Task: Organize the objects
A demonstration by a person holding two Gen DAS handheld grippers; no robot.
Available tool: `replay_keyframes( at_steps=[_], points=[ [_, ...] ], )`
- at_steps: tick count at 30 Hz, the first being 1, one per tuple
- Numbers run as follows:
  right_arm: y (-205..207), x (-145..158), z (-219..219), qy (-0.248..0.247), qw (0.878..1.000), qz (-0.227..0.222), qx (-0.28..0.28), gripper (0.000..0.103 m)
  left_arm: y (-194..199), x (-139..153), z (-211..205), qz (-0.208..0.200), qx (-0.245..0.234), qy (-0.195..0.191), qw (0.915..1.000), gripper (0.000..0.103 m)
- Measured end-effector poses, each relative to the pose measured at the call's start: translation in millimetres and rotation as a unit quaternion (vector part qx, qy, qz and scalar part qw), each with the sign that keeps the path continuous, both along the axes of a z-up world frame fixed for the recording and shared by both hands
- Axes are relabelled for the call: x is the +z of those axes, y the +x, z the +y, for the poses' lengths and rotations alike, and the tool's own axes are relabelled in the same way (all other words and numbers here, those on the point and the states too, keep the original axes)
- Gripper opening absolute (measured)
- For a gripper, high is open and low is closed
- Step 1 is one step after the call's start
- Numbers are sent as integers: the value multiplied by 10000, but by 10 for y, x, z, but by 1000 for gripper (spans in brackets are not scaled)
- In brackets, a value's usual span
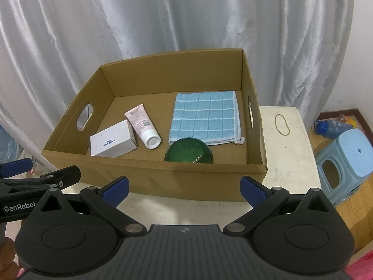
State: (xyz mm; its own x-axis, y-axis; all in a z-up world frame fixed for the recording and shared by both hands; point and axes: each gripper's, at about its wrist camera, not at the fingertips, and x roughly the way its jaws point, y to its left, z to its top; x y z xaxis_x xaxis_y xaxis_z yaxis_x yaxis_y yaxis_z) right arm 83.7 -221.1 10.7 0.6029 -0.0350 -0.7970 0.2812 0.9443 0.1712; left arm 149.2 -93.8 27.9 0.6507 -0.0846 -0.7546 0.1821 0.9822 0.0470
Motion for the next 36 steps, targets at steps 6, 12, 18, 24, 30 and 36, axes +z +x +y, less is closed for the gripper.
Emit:
replay_keyframes(
  at_steps=[6, 12, 18, 24, 30, 36],
  points=[
    [8, 18, 0, -7, 10000, 3, -9, 103, 3, 4, -6, 2, 0, -1, 10000, 102],
    [14, 17, -14, 16, 10000, 14, -25, 103, 2, 4, -5, 4, -1, 1, 10000, 102],
    [12, 17, -15, 21, 10000, 16, -33, 103, 7, 5, 6, 6, 0, -17, 10000, 102],
    [8, 19, -14, 15, 10000, 10, -35, 103, 7, 4, 5, 11, 1, -18, 10000, 102],
    [3, 18, -13, 17, 10000, 10, -43, 103, 4, 4, 9, 10, 0, -22, 10000, 102],
    [1, 18, -12, 16, 10000, 10, -42, 103, 3, 7, 12, 11, -4, -21, 10000, 102]
  ],
)
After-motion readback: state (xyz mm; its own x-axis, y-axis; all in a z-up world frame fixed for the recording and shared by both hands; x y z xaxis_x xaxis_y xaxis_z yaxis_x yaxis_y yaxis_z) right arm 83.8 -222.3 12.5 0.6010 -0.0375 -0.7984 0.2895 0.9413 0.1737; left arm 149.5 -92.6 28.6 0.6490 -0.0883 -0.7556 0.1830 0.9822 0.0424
